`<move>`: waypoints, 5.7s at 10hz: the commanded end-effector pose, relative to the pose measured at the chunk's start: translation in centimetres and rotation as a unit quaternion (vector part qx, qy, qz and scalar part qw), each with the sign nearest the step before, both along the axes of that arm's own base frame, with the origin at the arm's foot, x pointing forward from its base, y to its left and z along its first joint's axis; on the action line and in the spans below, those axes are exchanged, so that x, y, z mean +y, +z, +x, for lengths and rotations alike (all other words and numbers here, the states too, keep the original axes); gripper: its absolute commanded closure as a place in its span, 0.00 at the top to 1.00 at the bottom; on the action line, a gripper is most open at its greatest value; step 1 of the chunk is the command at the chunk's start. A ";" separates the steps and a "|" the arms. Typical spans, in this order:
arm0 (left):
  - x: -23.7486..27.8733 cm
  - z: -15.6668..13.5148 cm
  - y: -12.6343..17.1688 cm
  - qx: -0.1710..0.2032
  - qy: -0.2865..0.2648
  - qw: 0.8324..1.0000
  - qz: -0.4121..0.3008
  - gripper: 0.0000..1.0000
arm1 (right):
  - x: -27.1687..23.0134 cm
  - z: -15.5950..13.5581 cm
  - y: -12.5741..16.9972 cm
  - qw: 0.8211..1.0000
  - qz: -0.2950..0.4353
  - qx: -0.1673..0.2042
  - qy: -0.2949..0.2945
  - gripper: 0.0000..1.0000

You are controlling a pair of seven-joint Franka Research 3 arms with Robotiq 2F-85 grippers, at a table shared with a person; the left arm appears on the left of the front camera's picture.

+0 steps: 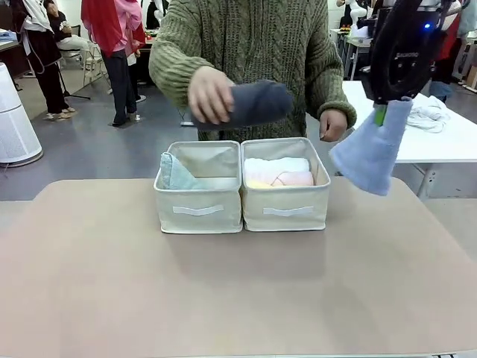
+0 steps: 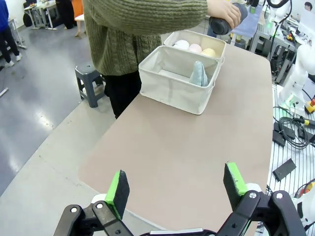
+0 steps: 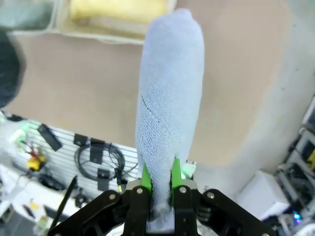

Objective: Sort the towels based on their folding style.
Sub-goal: Pick up another triangle-folded towel from the table and place it in the left Fabric basket.

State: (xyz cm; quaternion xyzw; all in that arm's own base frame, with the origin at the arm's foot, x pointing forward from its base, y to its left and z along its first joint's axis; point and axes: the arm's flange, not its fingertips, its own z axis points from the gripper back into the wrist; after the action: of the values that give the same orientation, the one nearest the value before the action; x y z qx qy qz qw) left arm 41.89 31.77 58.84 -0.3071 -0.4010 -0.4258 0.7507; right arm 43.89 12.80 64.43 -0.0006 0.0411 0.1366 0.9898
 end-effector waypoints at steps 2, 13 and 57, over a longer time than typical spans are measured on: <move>0.0 -0.2 0.0 -0.003 0.000 1.000 0.000 1.00 | -4.8 -0.7 -1.2 0.993 -0.057 -0.027 -0.096 0.08; 0.0 -0.2 0.0 -0.003 0.000 1.000 0.000 1.00 | -20.5 -11.6 -0.2 0.959 0.016 -0.090 -0.269 0.08; 0.0 -0.2 0.0 -0.003 0.000 1.000 0.000 1.00 | 28.6 7.0 3.3 0.814 -0.071 -0.129 0.562 0.18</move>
State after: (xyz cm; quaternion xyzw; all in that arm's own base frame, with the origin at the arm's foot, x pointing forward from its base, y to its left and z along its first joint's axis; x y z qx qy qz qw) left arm 41.88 31.80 58.86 -0.3069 -0.4011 -0.4258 0.7508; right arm 50.18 40.73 64.79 -0.1131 -0.0897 0.6653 0.7324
